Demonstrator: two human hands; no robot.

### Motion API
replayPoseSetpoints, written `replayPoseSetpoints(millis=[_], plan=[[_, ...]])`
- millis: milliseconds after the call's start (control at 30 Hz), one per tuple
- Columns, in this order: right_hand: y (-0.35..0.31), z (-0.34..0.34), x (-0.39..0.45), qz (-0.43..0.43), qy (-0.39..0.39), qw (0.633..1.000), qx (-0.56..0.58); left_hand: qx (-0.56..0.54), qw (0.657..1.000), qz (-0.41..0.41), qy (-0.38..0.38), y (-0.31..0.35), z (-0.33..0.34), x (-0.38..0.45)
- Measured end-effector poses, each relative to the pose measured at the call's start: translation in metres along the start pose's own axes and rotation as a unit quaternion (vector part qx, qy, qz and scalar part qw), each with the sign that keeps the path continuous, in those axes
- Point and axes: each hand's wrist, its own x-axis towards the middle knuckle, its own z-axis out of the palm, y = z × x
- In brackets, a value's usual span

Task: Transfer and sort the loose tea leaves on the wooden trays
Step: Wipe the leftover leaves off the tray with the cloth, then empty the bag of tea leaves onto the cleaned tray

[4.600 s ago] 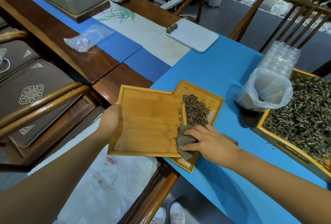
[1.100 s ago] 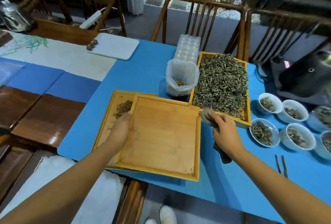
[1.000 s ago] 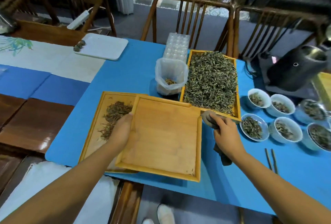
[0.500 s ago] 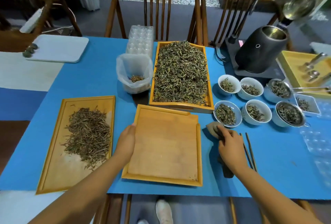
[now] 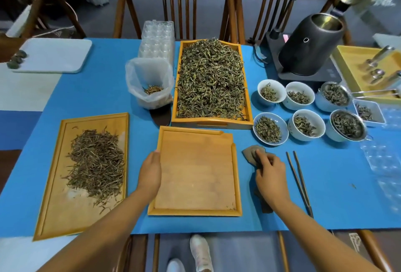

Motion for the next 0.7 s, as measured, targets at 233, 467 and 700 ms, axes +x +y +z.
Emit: replayPoseSetpoints(millis=[233, 467, 700], plan=[[0.0006, 0.0006, -0.0004, 0.008, -0.008, 1.000, -0.013, 0.036, 0.999, 0.018, 0.006, 0.0016, 0.0029, -0.0021], [0.0001, -0.0006, -0.0007, 0.012, -0.015, 1.000, -0.009, 0.079, 0.995, 0.061, 0.005, 0.0056, 0.0011, -0.0034], [-0.0013, -0.0017, -0.0017, 0.010, -0.019, 1.000, -0.012, 0.112, 0.991, 0.073, 0.027, 0.0044, -0.0013, -0.0002]])
